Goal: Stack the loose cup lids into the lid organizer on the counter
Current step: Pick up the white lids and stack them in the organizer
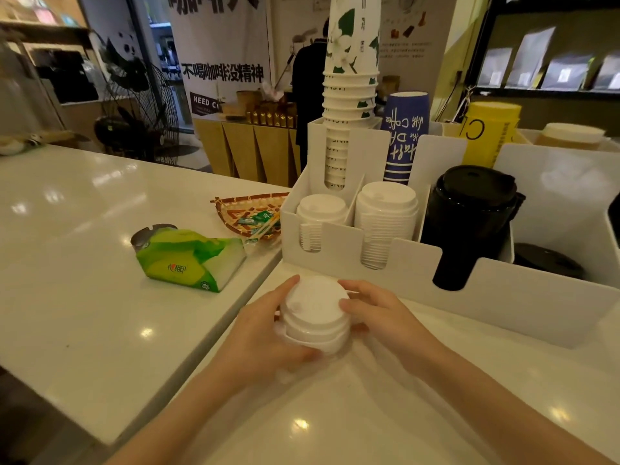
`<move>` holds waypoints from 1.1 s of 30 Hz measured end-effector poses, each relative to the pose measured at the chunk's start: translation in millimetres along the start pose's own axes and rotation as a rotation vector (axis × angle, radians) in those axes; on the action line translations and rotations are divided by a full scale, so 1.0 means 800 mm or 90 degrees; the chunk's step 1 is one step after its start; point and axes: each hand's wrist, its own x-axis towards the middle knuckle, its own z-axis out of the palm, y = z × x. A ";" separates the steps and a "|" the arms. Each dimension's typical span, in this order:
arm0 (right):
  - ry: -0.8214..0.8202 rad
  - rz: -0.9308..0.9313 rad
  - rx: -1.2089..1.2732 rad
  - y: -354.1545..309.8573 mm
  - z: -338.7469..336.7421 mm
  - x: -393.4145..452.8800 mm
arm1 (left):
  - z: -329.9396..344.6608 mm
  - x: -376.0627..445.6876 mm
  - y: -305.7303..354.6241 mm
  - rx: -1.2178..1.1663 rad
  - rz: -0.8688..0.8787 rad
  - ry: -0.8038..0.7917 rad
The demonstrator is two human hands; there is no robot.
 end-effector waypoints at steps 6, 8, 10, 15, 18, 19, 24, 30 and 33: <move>0.060 -0.070 -0.019 -0.058 -0.011 0.020 | -0.041 0.043 0.039 0.055 0.094 0.046; 0.086 -0.097 -0.023 -0.086 -0.017 0.034 | -0.057 0.065 0.054 0.078 0.118 0.077; 0.106 -0.151 -0.046 -0.116 -0.024 0.050 | -0.070 0.090 0.066 0.063 0.135 0.115; 0.137 -0.225 -0.176 -0.170 -0.041 0.100 | -0.084 0.154 0.082 -0.024 0.156 0.198; 0.140 -0.244 -0.253 -0.179 -0.048 0.127 | -0.075 0.182 0.074 -0.076 0.134 0.204; 0.137 -0.242 -0.281 -0.178 -0.050 0.134 | -0.069 0.188 0.069 -0.083 0.125 0.202; 0.087 -0.201 -0.396 -0.164 -0.057 0.160 | -0.050 0.206 0.045 -0.033 0.090 0.206; 0.109 -0.195 -0.573 -0.147 -0.058 0.172 | -0.043 0.209 0.034 0.103 0.084 0.183; 0.127 -0.195 -0.646 -0.140 -0.057 0.172 | -0.046 0.205 0.035 0.166 0.094 0.176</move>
